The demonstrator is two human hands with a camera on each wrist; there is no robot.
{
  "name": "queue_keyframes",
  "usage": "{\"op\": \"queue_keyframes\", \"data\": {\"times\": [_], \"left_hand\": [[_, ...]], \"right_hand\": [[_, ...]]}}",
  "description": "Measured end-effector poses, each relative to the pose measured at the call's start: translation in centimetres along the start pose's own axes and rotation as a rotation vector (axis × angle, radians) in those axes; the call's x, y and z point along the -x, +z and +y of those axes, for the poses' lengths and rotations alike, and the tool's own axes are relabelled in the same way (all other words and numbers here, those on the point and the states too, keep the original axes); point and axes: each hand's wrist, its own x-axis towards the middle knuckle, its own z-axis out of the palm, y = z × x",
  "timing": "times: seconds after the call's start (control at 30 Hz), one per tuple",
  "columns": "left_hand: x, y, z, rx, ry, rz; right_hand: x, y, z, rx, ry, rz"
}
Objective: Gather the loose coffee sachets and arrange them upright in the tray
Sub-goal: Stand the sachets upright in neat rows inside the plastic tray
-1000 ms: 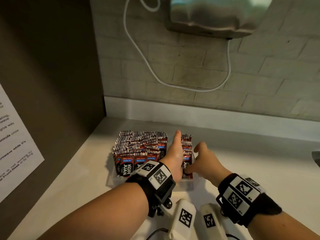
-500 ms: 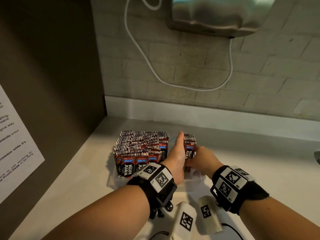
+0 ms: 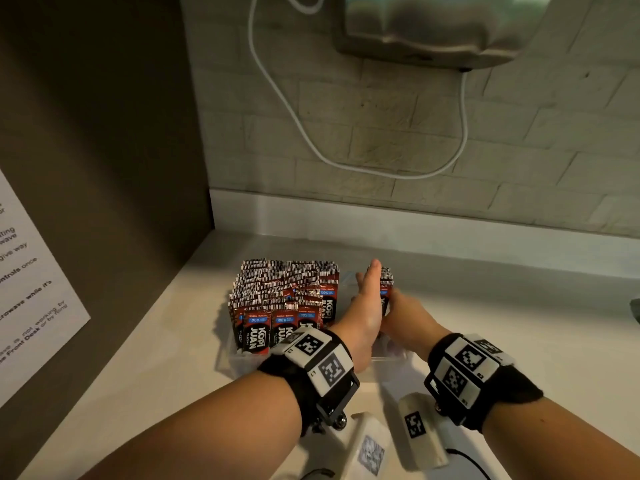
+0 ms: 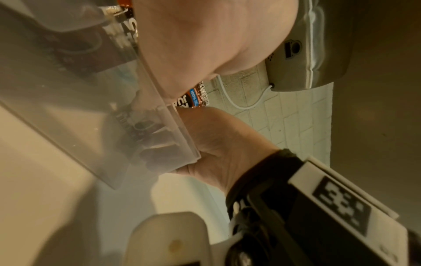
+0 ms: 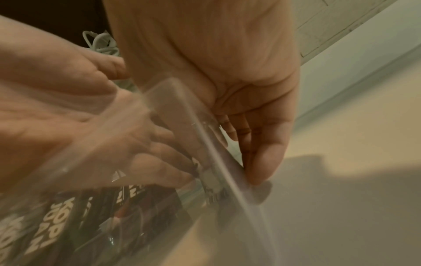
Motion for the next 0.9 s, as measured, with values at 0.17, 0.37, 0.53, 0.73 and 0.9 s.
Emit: {"op": "queue_keyframes", "data": {"times": [0.17,0.37,0.53,0.73,0.9], "left_hand": [[0.8,0.0,0.7,-0.012,0.018,-0.021],[0.4,-0.1,0.3,0.05,-0.025,-0.007],[-0.2,-0.2,-0.1,0.028,0.0,0.008],[-0.4,-0.1,-0.4,0.038,0.014,-0.023],[-0.9,0.0,-0.5,0.036,0.028,-0.034]], "right_hand": [[0.2,0.0,0.0,0.012,-0.016,0.02],[0.2,-0.1,0.2,0.027,-0.008,0.036],[0.2,-0.2,0.6,-0.094,0.051,0.013],[0.4,-0.3,0.5,-0.06,0.073,-0.01],[0.2,-0.5,-0.1,0.073,0.072,-0.012]]}}
